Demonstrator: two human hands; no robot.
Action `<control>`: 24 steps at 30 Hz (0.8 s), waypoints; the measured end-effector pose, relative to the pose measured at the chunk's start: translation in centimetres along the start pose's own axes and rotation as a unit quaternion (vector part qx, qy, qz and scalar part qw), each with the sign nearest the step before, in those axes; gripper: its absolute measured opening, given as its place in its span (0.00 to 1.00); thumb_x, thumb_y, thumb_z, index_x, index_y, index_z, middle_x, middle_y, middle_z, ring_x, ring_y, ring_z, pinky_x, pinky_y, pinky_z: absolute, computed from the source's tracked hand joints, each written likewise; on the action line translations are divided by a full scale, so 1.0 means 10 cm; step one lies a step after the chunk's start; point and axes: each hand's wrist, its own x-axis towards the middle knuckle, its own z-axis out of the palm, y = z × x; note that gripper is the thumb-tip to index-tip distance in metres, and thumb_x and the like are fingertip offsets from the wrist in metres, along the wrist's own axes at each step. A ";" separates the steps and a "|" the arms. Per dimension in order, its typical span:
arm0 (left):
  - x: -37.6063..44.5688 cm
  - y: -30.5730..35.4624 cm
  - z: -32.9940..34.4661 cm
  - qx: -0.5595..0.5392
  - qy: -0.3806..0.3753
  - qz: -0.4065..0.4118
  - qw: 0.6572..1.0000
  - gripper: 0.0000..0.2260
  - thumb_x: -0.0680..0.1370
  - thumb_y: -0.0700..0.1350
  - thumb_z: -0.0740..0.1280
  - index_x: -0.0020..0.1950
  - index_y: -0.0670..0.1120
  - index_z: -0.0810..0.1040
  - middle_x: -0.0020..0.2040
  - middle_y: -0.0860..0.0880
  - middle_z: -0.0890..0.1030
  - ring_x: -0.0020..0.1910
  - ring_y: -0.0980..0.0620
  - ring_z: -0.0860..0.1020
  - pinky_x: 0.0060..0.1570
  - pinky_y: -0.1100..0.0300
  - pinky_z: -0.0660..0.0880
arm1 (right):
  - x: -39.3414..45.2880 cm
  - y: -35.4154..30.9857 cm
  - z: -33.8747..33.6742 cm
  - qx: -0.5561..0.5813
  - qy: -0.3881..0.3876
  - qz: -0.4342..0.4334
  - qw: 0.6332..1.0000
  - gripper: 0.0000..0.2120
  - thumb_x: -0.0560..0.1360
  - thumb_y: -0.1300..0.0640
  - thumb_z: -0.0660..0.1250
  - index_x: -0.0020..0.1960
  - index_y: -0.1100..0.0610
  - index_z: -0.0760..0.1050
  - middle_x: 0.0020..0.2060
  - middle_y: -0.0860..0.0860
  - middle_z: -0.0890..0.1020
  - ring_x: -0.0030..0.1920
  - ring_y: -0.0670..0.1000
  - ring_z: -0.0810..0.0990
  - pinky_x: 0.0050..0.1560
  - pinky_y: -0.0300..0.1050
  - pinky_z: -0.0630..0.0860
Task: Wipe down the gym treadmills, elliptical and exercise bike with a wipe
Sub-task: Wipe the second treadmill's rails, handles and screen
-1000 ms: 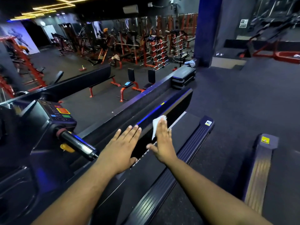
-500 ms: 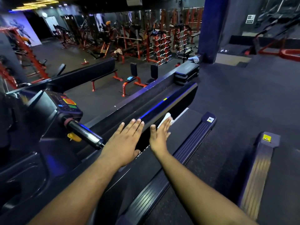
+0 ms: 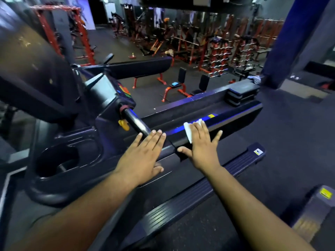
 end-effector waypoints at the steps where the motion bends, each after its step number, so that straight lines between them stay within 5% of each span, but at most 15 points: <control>1: -0.07 -0.02 -0.01 -0.002 0.004 -0.011 1.000 0.46 0.79 0.67 0.60 0.83 0.45 0.36 0.84 0.47 0.40 0.83 0.50 0.41 0.80 0.44 0.45 | -0.01 -0.10 -0.02 -0.002 -0.011 -0.003 1.000 0.58 0.65 0.16 0.39 0.82 0.53 0.54 0.81 0.50 0.55 0.82 0.50 0.42 0.71 0.77 0.35; 6: -0.49 -0.24 0.02 0.005 0.011 -0.055 0.998 0.47 0.75 0.69 0.62 0.82 0.44 0.47 0.83 0.45 0.56 0.82 0.47 0.54 0.77 0.34 0.53 | -0.46 -0.95 0.13 -0.024 -0.028 -0.175 0.984 0.58 0.65 0.19 0.51 0.81 0.58 0.57 0.81 0.55 0.57 0.82 0.54 0.50 0.72 0.77 0.39; 9: -0.73 -0.38 0.01 0.008 -0.008 -0.076 0.997 0.47 0.74 0.71 0.59 0.84 0.46 0.49 0.84 0.46 0.54 0.83 0.47 0.52 0.77 0.32 0.50 | -0.45 -1.02 0.10 -0.012 -0.047 -0.255 0.966 0.57 0.66 0.18 0.50 0.81 0.58 0.57 0.81 0.53 0.60 0.82 0.51 0.51 0.72 0.80 0.43; 14: -1.03 -0.58 -0.05 0.019 -0.021 -0.117 0.993 0.47 0.73 0.76 0.48 0.84 0.48 0.42 0.84 0.47 0.47 0.83 0.48 0.47 0.77 0.31 0.45 | -0.23 -0.93 -0.03 -0.099 -0.090 -0.187 0.973 0.58 0.66 0.17 0.43 0.81 0.57 0.56 0.81 0.54 0.59 0.82 0.52 0.51 0.72 0.74 0.32; 16: -1.12 -0.66 -0.09 0.024 -0.023 -0.126 0.991 0.48 0.72 0.77 0.43 0.84 0.47 0.47 0.84 0.46 0.52 0.83 0.47 0.52 0.76 0.29 0.49 | -0.35 -1.21 0.01 -0.123 -0.102 -0.178 0.971 0.60 0.65 0.17 0.43 0.81 0.60 0.56 0.80 0.56 0.59 0.82 0.54 0.50 0.73 0.74 0.33; 19: -1.31 -0.78 -0.03 0.006 -0.004 -0.140 0.990 0.48 0.72 0.77 0.48 0.80 0.44 0.65 0.79 0.44 0.68 0.78 0.44 0.66 0.71 0.26 0.60 | -0.61 -1.75 0.14 -0.120 -0.090 -0.245 0.958 0.61 0.64 0.17 0.47 0.79 0.63 0.60 0.79 0.59 0.62 0.81 0.58 0.54 0.73 0.76 0.41; 24: -1.68 -1.04 0.03 -0.026 0.007 -0.186 0.982 0.52 0.70 0.82 0.46 0.82 0.46 0.60 0.81 0.46 0.63 0.81 0.47 0.60 0.73 0.27 0.56 | -0.59 -2.13 0.17 -0.097 -0.083 -0.335 0.933 0.60 0.64 0.17 0.48 0.80 0.61 0.59 0.81 0.55 0.58 0.82 0.59 0.42 0.72 0.77 0.36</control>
